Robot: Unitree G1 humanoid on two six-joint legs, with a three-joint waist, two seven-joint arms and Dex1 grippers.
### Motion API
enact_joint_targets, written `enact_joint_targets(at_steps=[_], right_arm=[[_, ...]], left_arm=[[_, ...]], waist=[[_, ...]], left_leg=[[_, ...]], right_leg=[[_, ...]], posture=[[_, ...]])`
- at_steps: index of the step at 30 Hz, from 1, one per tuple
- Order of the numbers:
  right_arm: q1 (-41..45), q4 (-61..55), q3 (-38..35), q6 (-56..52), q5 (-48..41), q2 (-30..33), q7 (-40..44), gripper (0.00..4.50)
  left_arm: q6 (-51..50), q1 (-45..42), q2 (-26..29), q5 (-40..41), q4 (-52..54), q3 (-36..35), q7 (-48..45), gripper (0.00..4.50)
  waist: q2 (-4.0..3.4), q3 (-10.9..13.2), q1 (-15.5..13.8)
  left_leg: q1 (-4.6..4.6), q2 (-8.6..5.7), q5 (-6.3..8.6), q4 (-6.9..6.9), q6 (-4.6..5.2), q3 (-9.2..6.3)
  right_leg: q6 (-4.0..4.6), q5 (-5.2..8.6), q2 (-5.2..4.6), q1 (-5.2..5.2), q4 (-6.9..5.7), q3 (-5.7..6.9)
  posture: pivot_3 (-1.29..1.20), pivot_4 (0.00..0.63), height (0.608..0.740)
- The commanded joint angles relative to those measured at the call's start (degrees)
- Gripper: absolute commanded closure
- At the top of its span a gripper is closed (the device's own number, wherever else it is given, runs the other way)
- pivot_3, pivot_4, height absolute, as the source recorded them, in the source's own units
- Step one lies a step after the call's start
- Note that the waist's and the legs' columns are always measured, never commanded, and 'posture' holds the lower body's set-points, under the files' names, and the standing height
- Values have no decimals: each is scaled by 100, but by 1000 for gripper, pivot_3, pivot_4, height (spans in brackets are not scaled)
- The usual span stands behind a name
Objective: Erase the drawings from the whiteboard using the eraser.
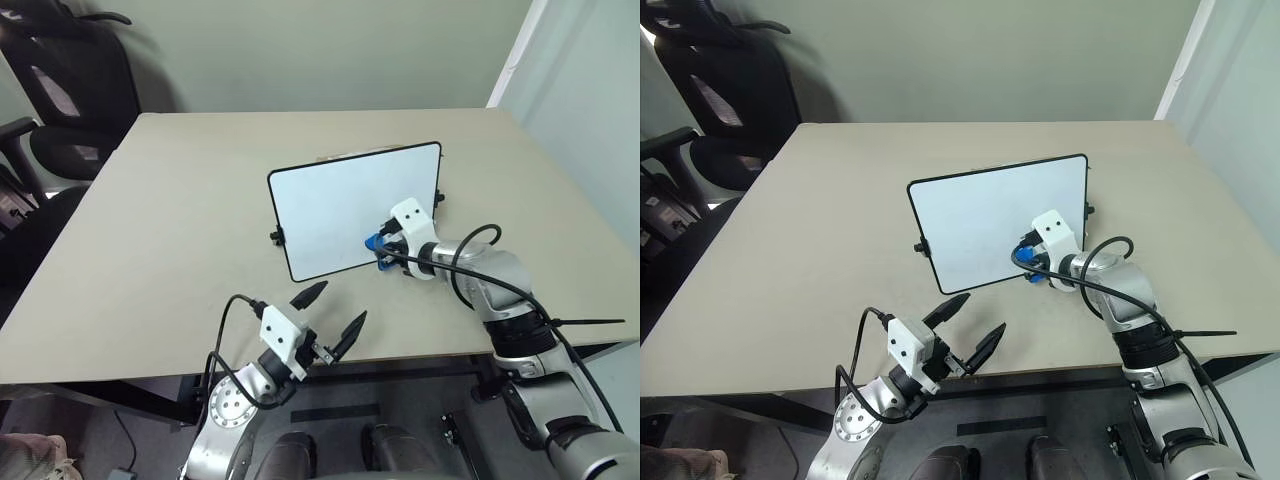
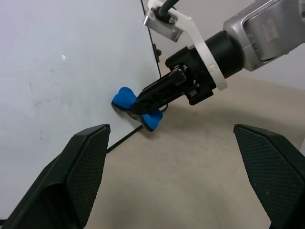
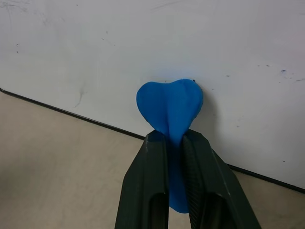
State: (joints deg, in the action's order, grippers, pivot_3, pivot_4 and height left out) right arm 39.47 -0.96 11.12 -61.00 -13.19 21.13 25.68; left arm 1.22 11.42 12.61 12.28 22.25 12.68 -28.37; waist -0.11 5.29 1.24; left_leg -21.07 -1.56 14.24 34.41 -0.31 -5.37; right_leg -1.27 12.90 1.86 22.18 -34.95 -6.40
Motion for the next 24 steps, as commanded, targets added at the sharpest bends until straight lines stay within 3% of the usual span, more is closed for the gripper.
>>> enact_joint_targets(at_steps=[1,5,15,20,24], right_arm=[[336,-215,-460,297,60,149,-106,4287],[458,-439,-904,386,-33,287,-132,4287],[290,-744,-1129,220,-73,383,-135,4287],[-790,-1631,-1710,193,-89,803,-168,4287],[-1198,-2258,-2631,-724,-518,1159,-45,4287]], left_arm=[[39,-33,-10,73,219,-14,15,0],[45,-60,-2,82,192,-45,2,0],[40,-136,-3,93,110,-53,-32,0],[84,-183,-60,23,-26,51,-35,0],[132,-168,-106,-35,-80,113,-9,0]], waist=[[0,3,0],[-1,5,-4],[-10,-6,-27],[1,-36,-147],[3,-33,-165]], left_leg=[[-1,0,0,0,0,0],[-8,0,0,0,0,0],[-1,0,-25,0,42,0],[19,10,-22,2,50,1],[1,8,-6,10,39,14]], right_leg=[[0,0,0,2,0,0],[3,-2,0,7,0,0],[-10,-16,0,-6,0,1],[-30,4,0,-21,11,10],[-28,10,-1,-34,17,1]], posture=[[0,150,736],[0,150,736],[0,150,736],[0,150,736],[0,150,736]])
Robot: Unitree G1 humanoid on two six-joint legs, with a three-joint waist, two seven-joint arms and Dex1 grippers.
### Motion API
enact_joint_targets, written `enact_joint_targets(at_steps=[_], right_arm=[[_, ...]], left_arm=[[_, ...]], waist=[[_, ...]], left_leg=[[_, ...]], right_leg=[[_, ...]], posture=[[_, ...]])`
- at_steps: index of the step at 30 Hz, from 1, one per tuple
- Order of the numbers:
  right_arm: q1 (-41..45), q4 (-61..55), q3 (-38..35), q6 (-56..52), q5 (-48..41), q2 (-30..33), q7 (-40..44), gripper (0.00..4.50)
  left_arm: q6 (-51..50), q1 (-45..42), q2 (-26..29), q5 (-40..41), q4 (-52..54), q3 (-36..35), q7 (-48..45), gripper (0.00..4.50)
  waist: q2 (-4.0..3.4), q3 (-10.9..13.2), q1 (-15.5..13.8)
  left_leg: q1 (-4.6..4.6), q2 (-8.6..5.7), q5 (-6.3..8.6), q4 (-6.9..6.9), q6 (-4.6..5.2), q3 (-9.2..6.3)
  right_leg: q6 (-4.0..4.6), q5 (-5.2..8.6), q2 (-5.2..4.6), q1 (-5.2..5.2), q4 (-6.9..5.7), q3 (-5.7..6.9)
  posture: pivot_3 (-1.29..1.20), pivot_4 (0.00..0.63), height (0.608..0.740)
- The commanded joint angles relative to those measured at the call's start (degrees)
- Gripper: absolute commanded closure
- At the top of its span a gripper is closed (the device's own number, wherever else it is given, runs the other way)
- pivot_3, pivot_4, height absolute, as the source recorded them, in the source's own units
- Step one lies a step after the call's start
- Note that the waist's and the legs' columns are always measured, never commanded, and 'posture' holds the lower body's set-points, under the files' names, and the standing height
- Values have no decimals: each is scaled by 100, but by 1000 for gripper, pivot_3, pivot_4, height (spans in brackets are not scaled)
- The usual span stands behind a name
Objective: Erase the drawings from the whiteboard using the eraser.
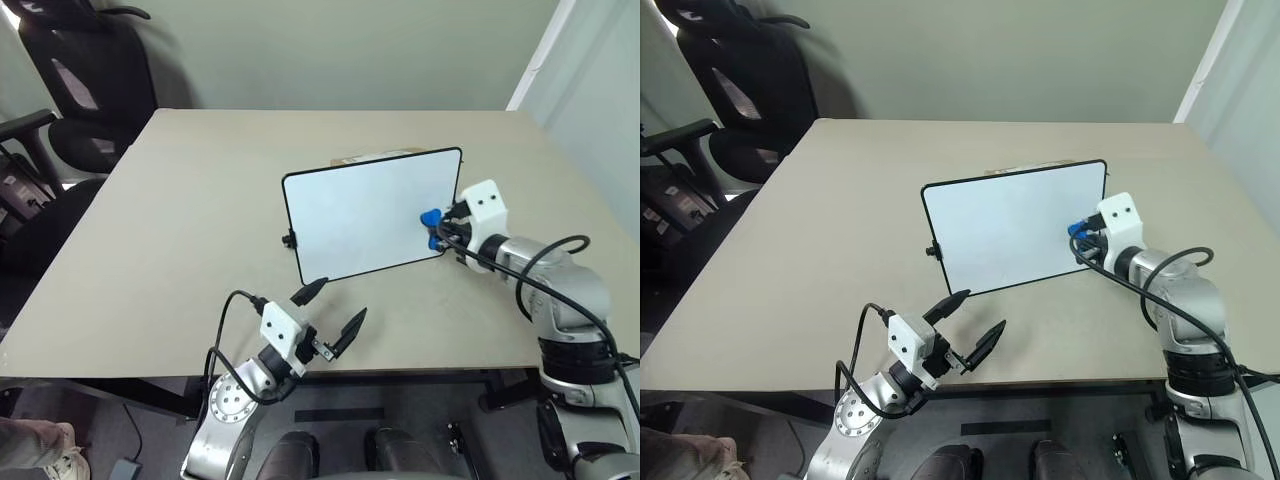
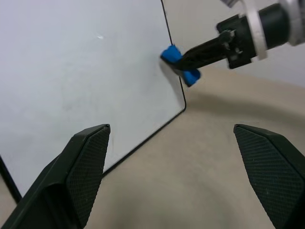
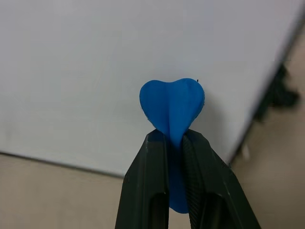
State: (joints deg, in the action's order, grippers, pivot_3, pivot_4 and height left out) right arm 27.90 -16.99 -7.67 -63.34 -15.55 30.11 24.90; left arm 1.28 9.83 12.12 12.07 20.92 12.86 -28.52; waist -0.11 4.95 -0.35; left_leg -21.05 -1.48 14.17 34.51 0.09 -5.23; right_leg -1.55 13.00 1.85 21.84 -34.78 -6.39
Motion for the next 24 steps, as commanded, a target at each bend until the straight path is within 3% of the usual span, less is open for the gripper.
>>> enact_joint_targets(at_steps=[1,8,18,19,24], right_arm=[[-109,-770,-880,-631,-340,330,35,4287],[-568,-728,-1156,-1730,-599,787,104,4287],[-828,70,-731,-1427,-492,867,3,4287],[-833,89,-688,-1372,-498,874,24,3636],[-860,147,-501,-1165,-454,1005,47,1975]], left_arm=[[135,-5,-69,-26,40,109,13,0],[160,-31,-104,-52,-26,167,29,0],[158,-49,-118,-47,-38,177,23,0],[161,-37,-115,-46,-25,171,27,0],[163,-12,-107,-41,16,143,47,0]], waist=[[6,2,-5],[24,10,38],[15,15,46],[13,13,44],[11,11,34]], left_leg=[[3,0,5,0,-8,0],[6,2,33,-1,-53,-2],[6,2,8,1,-15,-1],[6,2,3,2,-7,-1],[5,2,-2,10,1,-1]], right_leg=[[5,5,0,-5,5,0],[-2,43,5,-17,-15,1],[-7,43,5,-11,-17,0],[-7,43,5,-9,-17,0],[-19,37,4,-12,-15,0]], posture=[[0,150,736],[0,150,736],[0,150,736],[0,150,736],[0,150,736]])
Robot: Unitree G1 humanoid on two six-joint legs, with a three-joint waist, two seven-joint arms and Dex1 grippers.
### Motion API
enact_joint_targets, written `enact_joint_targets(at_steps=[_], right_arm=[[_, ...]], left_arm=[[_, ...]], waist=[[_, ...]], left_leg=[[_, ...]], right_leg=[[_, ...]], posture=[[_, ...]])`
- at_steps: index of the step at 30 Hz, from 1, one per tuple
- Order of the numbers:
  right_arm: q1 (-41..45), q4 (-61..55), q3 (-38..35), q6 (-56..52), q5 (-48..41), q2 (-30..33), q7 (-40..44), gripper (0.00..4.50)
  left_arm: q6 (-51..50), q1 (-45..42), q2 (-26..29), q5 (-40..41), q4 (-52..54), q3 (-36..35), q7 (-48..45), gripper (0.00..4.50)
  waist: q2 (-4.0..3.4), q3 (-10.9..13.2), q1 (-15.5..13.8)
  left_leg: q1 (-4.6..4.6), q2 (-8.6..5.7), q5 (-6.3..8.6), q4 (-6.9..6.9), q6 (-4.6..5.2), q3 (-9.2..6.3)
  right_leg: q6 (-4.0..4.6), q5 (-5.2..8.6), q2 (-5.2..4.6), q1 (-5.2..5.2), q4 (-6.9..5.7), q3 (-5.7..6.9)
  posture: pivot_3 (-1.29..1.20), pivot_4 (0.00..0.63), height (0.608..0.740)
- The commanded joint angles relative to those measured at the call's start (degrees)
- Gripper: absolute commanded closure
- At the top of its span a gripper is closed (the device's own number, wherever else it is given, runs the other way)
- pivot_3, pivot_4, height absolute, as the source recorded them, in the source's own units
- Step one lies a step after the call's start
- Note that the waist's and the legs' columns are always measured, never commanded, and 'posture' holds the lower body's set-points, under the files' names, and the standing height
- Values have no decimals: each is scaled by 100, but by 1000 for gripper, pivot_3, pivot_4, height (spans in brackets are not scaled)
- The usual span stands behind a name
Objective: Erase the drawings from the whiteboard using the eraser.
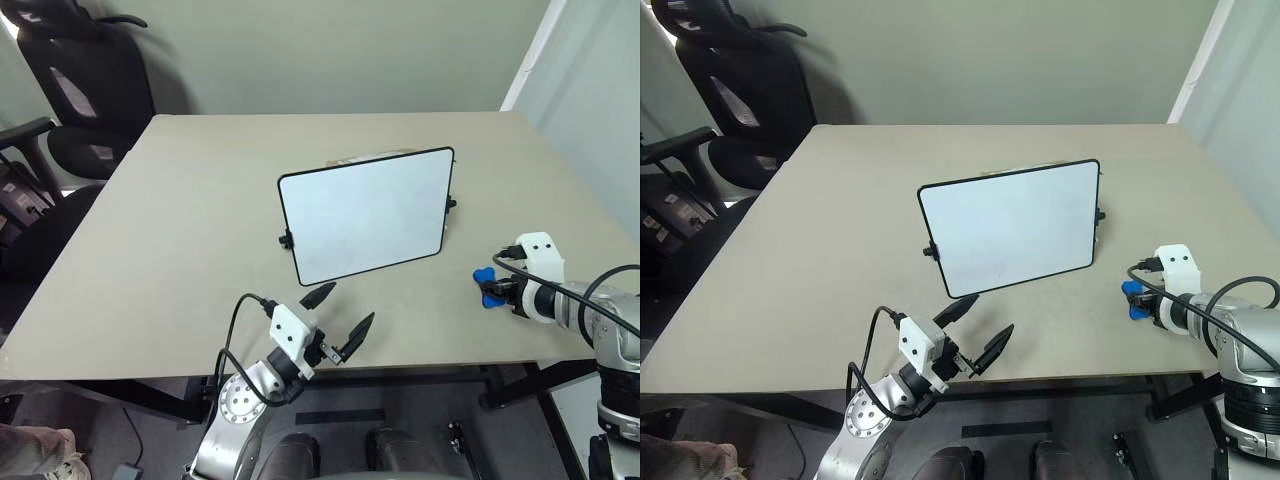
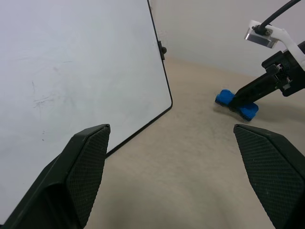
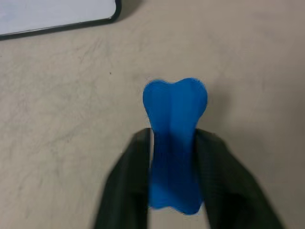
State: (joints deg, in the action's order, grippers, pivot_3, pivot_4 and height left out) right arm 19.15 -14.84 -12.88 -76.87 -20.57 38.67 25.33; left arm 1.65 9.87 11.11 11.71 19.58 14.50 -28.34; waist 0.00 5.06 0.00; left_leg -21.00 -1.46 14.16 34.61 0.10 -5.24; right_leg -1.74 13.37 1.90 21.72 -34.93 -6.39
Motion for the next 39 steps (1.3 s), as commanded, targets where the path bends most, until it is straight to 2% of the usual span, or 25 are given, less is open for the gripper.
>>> enact_joint_targets(at_steps=[1,5,9,12,14,20,24,30,39], right_arm=[[-13,-74,65,250,67,201,14,1642],[-171,-389,37,452,-20,355,112,235],[-450,-982,-359,811,-283,352,323,235],[-1168,-1433,-746,1711,-375,236,637,235],[-1703,-1591,-999,2581,-324,-40,720,235],[-2865,-1709,-1321,3830,-462,-638,995,235],[-2949,-1659,-1459,4248,-600,-846,920,235],[-3046,-1394,-1206,4573,-377,-919,799,235],[-3152,-1534,-1225,4585,-499,-977,638,235]], left_arm=[[124,-18,-4,-4,154,-26,30,0],[129,-24,1,9,144,-44,25,0],[139,-31,17,38,114,-70,-4,0],[131,-35,32,56,114,-75,-16,0],[144,-36,53,42,139,-107,4,0],[214,98,157,-165,477,53,46,0],[153,172,168,-230,563,119,84,0],[207,137,203,-260,547,150,108,0],[146,-59,125,-90,100,181,-4,0]], waist=[[0,0,-3],[-2,-2,-13],[-3,-2,-16],[1,-4,-35],[6,-6,-54],[6,-4,-47],[4,-2,15],[1,5,20],[-13,14,15]], left_leg=[[-1,0,0,0,0,0],[0,0,5,0,3,-1],[1,0,15,-1,0,-1],[0,0,19,-1,-7,-1],[5,0,24,-1,-16,-5],[5,-3,49,9,-45,-6],[3,-6,58,10,-52,-5],[3,-5,63,10,-50,-7],[-1,-4,63,22,-50,-7]], right_leg=[[-1,0,0,-3,1,0],[-8,5,-1,-8,3,0],[-5,15,0,-23,0,1],[-4,23,1,-25,2,1],[4,40,2,-26,5,3],[7,45,2,-38,5,-1],[11,54,1,-36,6,-4],[15,56,2,-30,1,-4],[15,55,2,-34,-1,-3]], posture=[[0,150,736],[0,150,736],[0,150,736],[0,150,736],[0,150,736],[0,150,736],[0,150,736],[0,150,736],[0,150,736]])
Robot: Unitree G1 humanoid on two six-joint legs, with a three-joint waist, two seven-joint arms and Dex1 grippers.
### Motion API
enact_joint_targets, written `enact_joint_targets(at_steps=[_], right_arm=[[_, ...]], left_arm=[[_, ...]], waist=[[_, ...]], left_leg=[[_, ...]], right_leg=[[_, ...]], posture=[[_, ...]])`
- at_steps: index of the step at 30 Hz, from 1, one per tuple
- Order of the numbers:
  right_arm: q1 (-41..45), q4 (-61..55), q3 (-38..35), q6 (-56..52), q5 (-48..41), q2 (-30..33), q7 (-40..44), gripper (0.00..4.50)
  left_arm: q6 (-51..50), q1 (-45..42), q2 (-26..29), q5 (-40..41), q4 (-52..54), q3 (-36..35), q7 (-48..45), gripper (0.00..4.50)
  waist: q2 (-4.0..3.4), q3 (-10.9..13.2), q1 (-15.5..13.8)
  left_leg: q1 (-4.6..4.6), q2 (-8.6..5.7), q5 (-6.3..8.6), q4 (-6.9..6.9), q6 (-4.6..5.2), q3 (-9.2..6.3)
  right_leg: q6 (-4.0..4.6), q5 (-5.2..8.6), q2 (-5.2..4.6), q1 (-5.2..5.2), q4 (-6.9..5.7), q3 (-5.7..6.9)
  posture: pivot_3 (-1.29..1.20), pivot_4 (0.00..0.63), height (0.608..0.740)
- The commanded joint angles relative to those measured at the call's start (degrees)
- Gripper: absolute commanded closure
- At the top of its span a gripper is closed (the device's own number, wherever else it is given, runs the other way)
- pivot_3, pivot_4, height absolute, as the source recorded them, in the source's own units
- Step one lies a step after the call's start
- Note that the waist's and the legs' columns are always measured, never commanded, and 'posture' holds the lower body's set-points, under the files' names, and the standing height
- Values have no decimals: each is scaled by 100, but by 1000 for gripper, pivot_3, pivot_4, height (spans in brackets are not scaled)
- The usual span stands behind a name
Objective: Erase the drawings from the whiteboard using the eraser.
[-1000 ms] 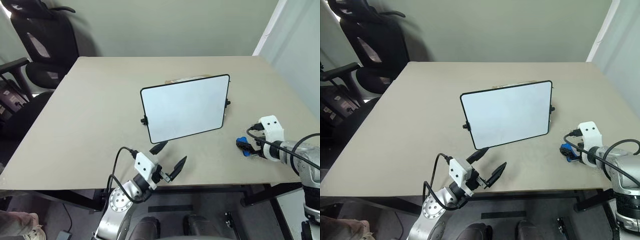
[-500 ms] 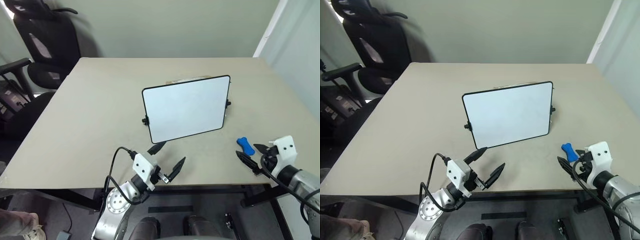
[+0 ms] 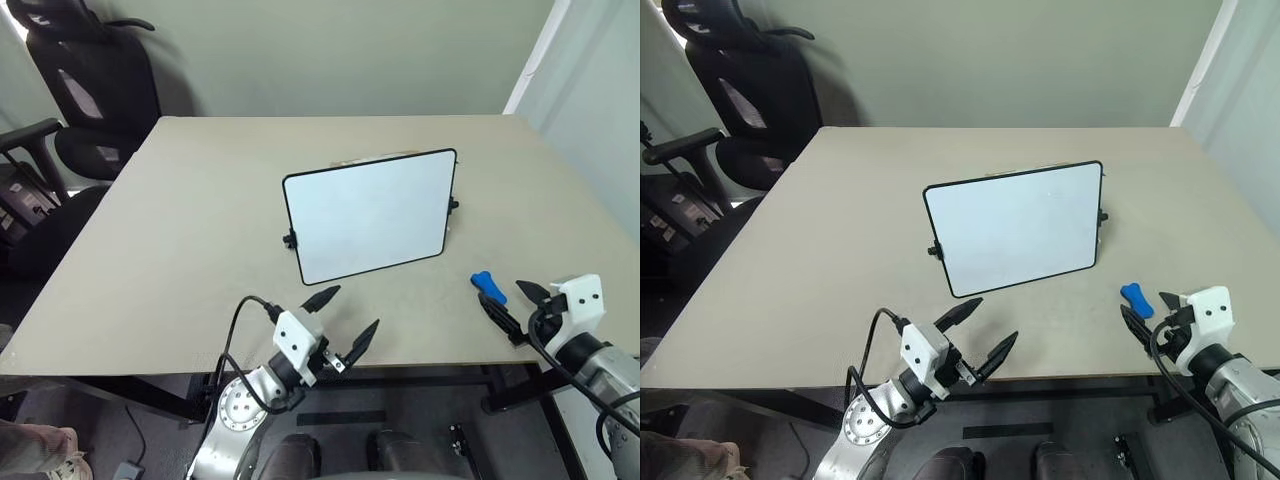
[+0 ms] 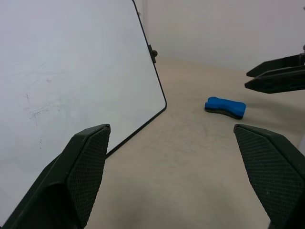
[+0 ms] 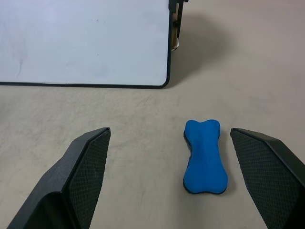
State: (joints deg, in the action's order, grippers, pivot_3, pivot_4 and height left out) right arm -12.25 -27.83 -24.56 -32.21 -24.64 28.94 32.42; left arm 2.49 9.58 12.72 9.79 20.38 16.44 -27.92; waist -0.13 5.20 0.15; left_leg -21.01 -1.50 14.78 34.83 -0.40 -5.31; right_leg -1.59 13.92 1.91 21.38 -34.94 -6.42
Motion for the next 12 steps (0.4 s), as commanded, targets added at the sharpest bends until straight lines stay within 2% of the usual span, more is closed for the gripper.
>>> enact_joint_targets(at_steps=[1,12], right_arm=[[-25,-278,-42,100,-108,-7,-83,235],[17,-252,120,116,-97,20,-146,235]], left_arm=[[71,-32,-37,125,35,-60,-36,0],[158,-99,-51,17,-10,97,-121,0]], waist=[[1,0,0],[1,-4,0]], left_leg=[[0,0,0,1,0,0],[11,1,2,14,5,1]], right_leg=[[-1,0,0,-2,0,0],[-7,-2,0,-15,5,1]], posture=[[0,150,736],[0,150,736]])
